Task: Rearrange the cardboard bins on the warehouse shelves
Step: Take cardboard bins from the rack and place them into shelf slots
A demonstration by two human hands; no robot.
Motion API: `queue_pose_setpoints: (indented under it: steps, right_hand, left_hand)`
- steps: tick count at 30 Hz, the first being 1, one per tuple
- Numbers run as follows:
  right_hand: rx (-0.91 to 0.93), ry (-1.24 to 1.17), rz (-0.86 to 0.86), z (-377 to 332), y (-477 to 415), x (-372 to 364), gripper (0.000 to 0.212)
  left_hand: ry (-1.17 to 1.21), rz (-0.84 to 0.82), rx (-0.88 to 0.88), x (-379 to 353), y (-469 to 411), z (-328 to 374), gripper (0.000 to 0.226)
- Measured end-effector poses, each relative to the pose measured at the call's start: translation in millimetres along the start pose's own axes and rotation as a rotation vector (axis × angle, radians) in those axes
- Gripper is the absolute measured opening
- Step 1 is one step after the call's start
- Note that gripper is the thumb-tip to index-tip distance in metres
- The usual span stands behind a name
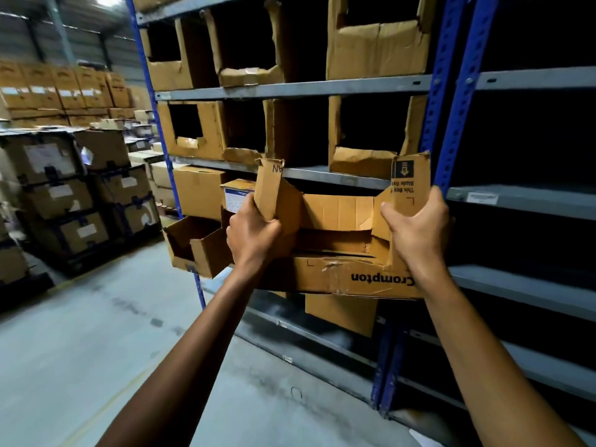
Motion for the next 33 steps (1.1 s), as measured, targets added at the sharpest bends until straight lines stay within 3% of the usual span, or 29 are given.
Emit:
queue_pose_setpoints:
  steps: [2,7,15,19,26,30,33]
  right_hand:
    - [-0.009,0.040,0.032,7.5,5.5,1.4,0.048]
    - [-0.017,0.137,0.065,31.9,24.8,-2.1,0.045]
    - [-0.112,0.121,0.103,86.4,49.0,-33.1,0.046]
    - [-0.174,0.162,0.103,109.7,60.4,-51.2,0.058]
    - [-0.334,0.188,0.023,157.4,68.1,-91.9,0.080]
    - [-0.391,0.223,0.012,179.2,74.1,-112.3,0.075]
    - [-0.418,0.261,0.012,193.1,77.4,-125.7,0.078]
  left_hand:
    - [0.017,-0.028,-0.006,-13.4,-0.3,-2.8,0.060]
    - [0.070,-0.057,0.028,-47.4,-1.2,-24.0,0.042]
    - [0.189,-0.128,0.000,-109.9,-24.2,-71.9,0.052]
    - [0.166,-0.189,0.024,-144.6,-45.5,-98.5,0.055]
    - [0.282,-0.637,0.150,-203.4,-72.6,-136.1,0.085]
    - [0.236,-0.877,0.205,-224.3,-82.5,-152.4,0.100]
    - [0.126,-1.055,0.232,-240.1,-94.0,-163.1,0.098]
Point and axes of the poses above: each hand's wrist, its own y-axis away from the middle knuckle, its own x-axis out of the back of the hand, z = x × y, the point moved 5 cm from there along -y, towards the middle knuckle, and after that the axes turned 11 degrees about x, right-handed, at the moved point
